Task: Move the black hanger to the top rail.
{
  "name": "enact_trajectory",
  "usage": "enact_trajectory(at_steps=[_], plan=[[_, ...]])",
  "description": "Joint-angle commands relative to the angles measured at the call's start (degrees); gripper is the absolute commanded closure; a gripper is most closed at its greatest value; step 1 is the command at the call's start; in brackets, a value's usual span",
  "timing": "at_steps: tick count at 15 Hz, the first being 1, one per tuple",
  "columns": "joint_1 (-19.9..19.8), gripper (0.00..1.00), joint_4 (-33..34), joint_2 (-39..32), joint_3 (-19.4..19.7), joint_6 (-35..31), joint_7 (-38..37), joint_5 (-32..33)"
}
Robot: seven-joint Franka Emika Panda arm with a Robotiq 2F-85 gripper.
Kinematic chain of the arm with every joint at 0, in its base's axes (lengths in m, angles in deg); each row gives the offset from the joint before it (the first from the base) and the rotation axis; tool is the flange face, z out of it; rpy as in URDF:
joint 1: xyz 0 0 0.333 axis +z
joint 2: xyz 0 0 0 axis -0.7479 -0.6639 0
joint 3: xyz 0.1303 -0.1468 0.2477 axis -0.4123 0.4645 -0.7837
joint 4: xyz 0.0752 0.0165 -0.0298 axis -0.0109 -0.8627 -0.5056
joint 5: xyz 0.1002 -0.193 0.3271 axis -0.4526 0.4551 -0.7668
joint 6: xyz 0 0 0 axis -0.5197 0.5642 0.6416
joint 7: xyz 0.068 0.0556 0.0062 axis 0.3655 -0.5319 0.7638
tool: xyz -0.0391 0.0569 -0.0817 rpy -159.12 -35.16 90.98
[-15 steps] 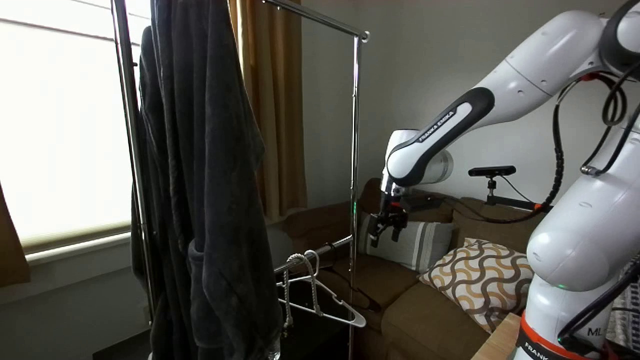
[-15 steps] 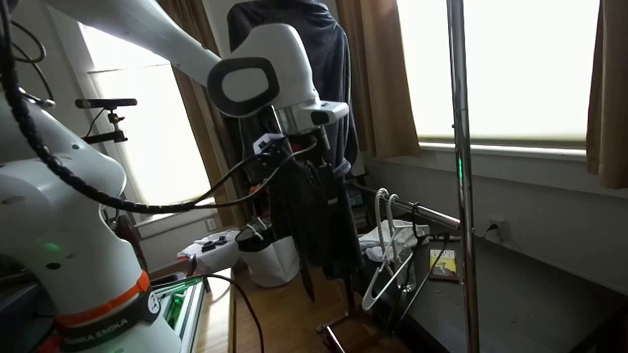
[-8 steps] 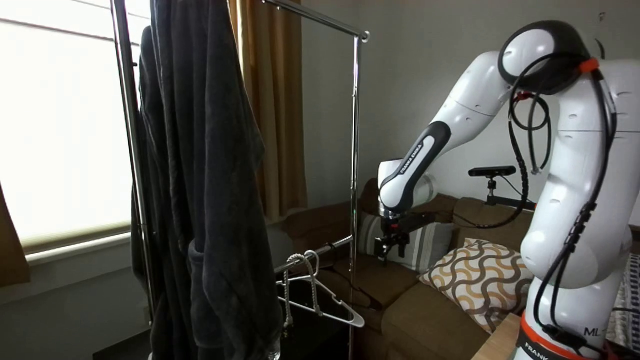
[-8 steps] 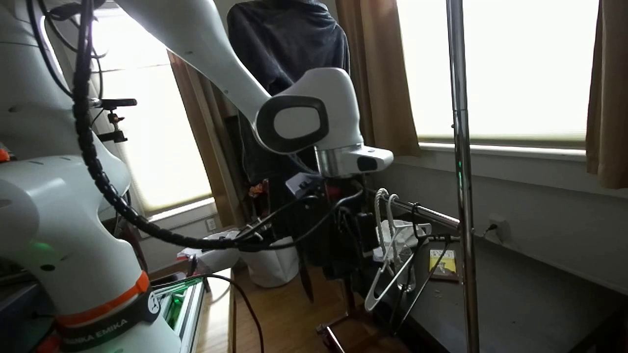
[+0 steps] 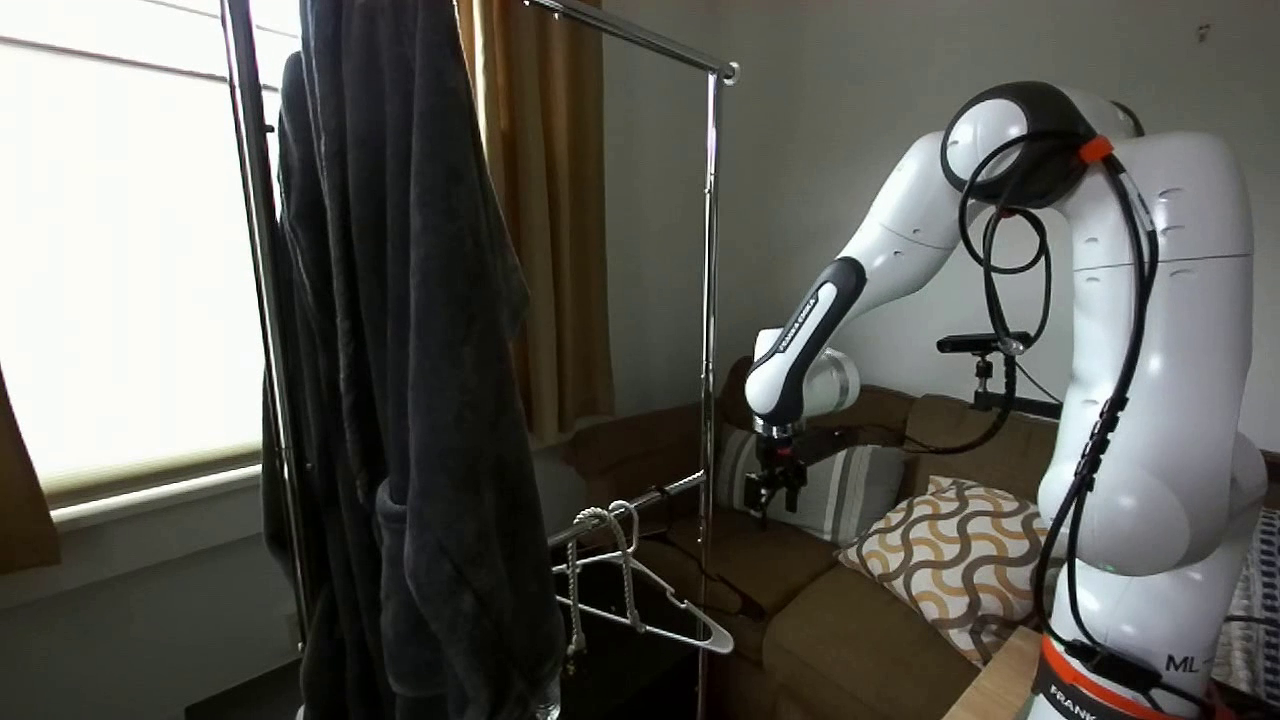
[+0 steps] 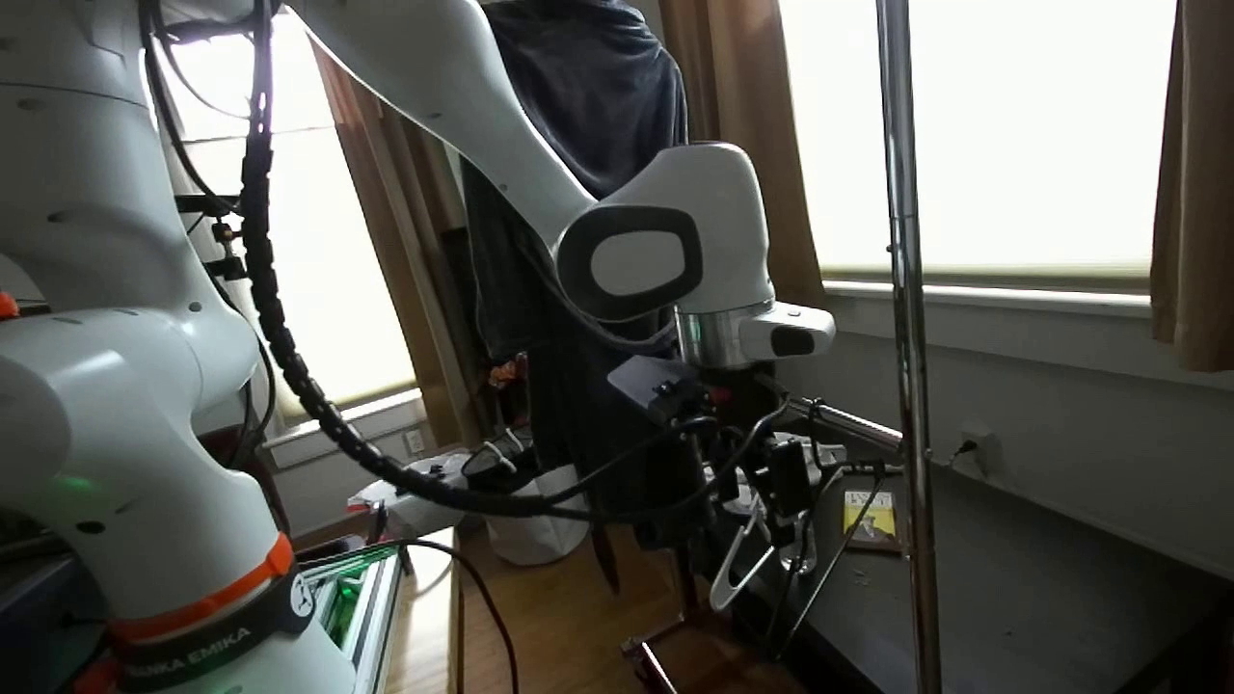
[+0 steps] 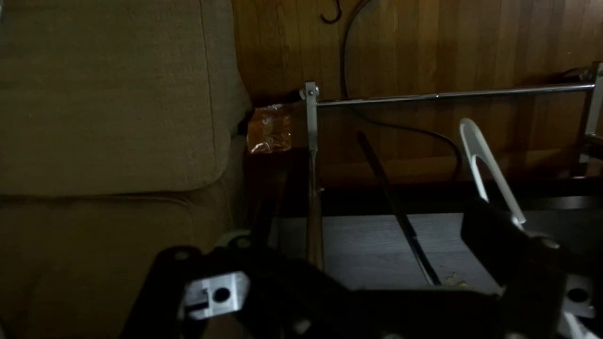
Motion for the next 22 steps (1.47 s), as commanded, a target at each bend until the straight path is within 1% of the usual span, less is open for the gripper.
enact_trajectory(at_steps=[1,3,4,5,7,8,11,13,15,17,18,19,20,22], plan=[[-1.0,0.0,-5.3,1.4,-3.8,-7.6,15.5,-11.3],[-4.2,0.0,-6.2,-0.2,-9.7,-12.6,24.3,-18.3],[-5.5,0.0,-5.5,-2.0,-12.6,-15.6,28.7,-22.0],[-7.7,0.0,-4.3,-3.2,-17.0,-17.3,33.1,-27.2],[-8.6,0.0,-1.7,-6.5,-20.7,-22.0,41.9,-36.1],[-10.2,0.0,0.2,-8.5,-23.8,-23.8,45.4,-40.9],[-14.5,0.0,4.4,-13.3,-29.0,-25.4,52.3,-48.0],[-17.2,0.0,7.2,-16.9,-30.7,-24.6,55.8,-50.1],[-19.6,0.0,9.2,-20.2,-31.4,-24.3,58.1,-50.7],[-20.9,0.0,10.5,-22.8,-31.2,-24.3,59.0,-49.9],[-20.8,0.0,10.9,-23.8,-30.6,-24.2,59.0,-49.1],[-20.8,0.02,11.2,-24.9,-30.4,-24.4,59.2,-48.8],[-20.7,0.06,11.6,-25.9,-30.3,-24.4,59.5,-48.5],[-20.5,0.3,12.1,-27.5,-30.2,-24.5,59.8,-48.4]])
